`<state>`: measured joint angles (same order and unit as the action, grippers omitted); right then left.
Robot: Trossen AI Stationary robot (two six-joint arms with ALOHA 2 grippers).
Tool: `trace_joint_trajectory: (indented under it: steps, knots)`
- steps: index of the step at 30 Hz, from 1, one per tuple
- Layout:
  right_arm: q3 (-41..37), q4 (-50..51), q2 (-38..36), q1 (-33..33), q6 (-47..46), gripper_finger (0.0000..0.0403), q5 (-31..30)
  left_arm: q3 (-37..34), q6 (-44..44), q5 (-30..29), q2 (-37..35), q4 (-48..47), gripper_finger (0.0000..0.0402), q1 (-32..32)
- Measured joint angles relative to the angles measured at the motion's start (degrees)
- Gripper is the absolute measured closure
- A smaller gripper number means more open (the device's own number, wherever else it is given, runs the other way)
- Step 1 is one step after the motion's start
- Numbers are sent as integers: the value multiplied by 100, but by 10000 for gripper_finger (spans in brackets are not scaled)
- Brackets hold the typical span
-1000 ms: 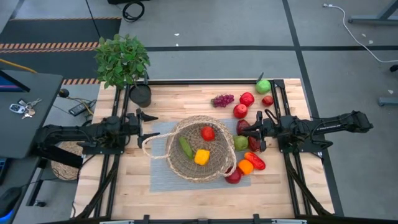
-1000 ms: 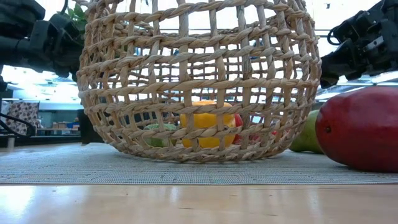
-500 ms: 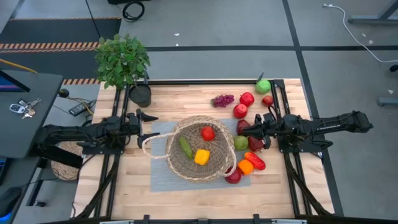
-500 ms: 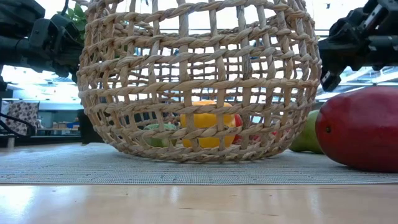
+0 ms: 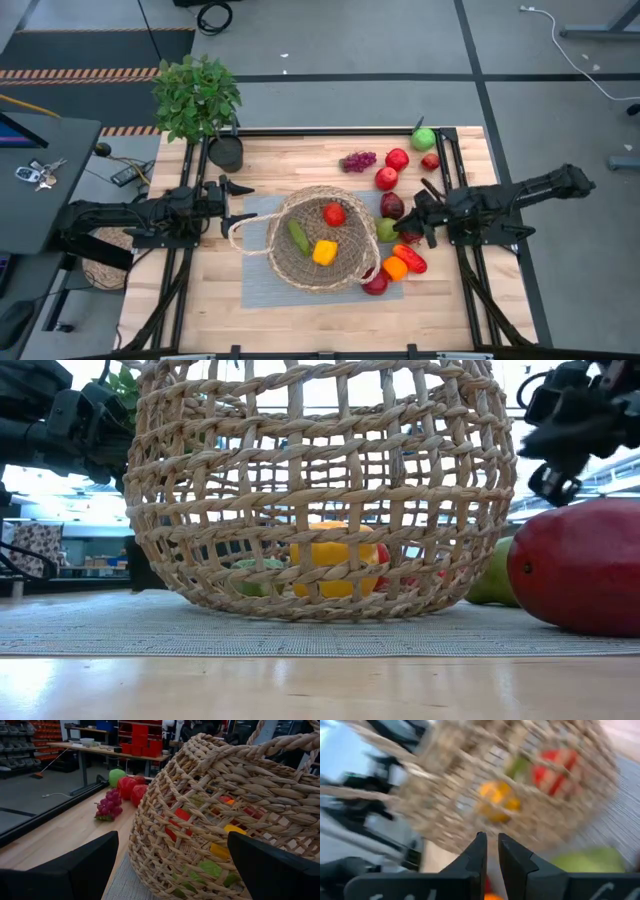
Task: Build produce basket
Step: Put the red mango into the basket
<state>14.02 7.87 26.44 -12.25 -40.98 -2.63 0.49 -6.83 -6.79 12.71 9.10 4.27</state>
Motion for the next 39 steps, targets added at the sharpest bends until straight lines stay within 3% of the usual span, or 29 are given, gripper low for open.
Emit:
trace_joint_trajectory:
  steps: [5,13,19,25,31,36,39]
  knots:
    - [560,903,529,-848,-531,351,-737,0,2,0,0,2,19,0]
    - [1693,2260,1393,-1768,-1168,351,-1187,-2,0,0,0,2,19,0]
    - [2160,2831,2255,-2335,-1342,352,-891,-2,1,0,2,2,19,1]
    - [2674,3234,3304,-2860,-2128,352,-566,-2,4,0,2,2,19,0]
    - [3765,4113,4267,-3257,-2106,352,-574,-2,2,-1,2,2,19,2]
    - [4480,5046,4742,-3475,-1722,352,-1042,-2,1,-2,2,2,19,1]
    - [4569,5119,4855,-3503,-1382,351,-1364,-2,4,-2,2,2,19,2]
